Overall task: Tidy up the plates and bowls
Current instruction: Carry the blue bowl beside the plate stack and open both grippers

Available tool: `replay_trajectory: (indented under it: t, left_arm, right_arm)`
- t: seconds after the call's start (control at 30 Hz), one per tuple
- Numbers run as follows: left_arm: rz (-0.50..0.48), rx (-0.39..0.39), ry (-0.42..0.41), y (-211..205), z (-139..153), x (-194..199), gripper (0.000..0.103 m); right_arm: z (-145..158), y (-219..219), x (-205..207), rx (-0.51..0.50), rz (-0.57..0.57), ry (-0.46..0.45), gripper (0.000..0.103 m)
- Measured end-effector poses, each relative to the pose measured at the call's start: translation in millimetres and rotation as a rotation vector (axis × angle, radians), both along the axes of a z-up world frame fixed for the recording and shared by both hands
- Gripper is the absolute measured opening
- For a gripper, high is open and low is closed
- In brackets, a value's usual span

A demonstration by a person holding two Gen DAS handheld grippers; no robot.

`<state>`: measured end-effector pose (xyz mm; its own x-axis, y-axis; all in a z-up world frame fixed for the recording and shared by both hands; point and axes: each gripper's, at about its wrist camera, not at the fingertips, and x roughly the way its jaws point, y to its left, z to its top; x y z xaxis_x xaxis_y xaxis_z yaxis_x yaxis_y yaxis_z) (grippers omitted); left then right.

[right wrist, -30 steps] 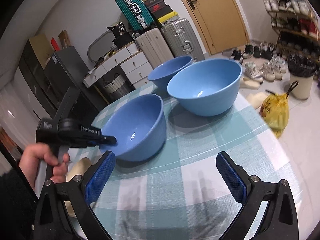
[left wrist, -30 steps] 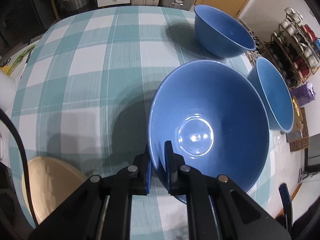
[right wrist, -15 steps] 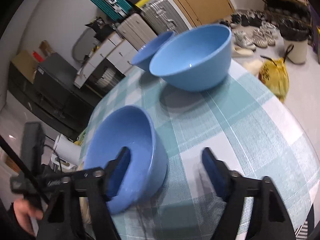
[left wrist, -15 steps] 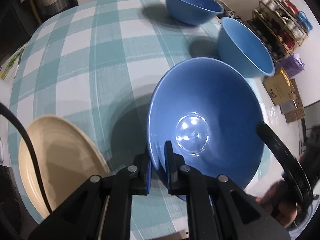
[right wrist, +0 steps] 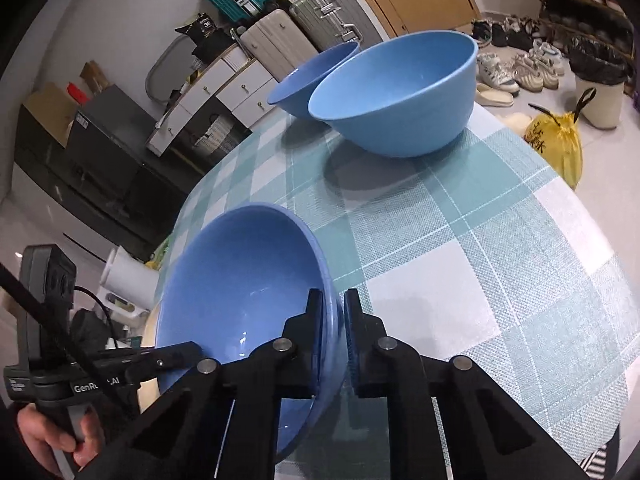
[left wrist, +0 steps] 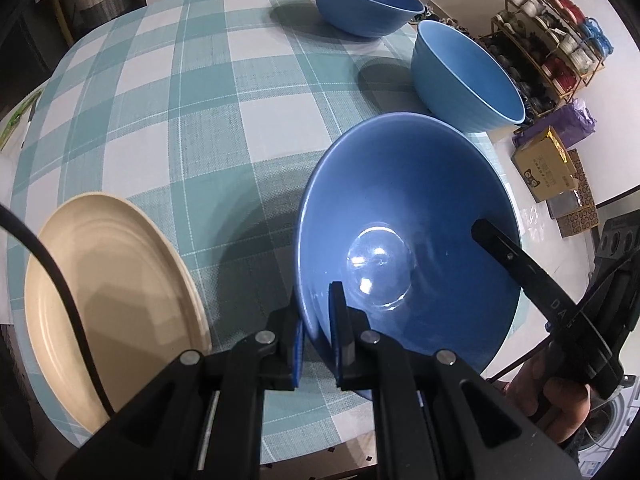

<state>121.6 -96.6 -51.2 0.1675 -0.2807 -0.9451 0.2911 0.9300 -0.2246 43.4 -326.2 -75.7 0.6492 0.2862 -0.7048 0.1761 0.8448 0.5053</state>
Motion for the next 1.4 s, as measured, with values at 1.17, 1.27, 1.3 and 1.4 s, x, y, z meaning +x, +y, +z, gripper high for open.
replay_trajectory:
  t: [1.17, 1.27, 1.3, 1.4]
  left_arm:
    - [-0.02, -0.047, 0.104, -28, -20, -8, 0.009]
    - [-0.025, -0.045, 0.104, -31, -20, -9, 0.009]
    - [-0.025, -0.045, 0.102, -31, -19, -9, 0.009]
    - [-0.016, -0.062, 0.102, -30, -18, -8, 0.009]
  right_arm:
    - [11, -25, -11, -0.046, 0.001, 0.138, 0.008]
    - [12, -25, -13, -0.058, -0.003, 0.146, 0.008]
    - [12, -26, -13, -0.058, -0.004, 0.15, 0.008]
    - [8, -27, -10, -0.047, 0.002, 0.182, 0.008]
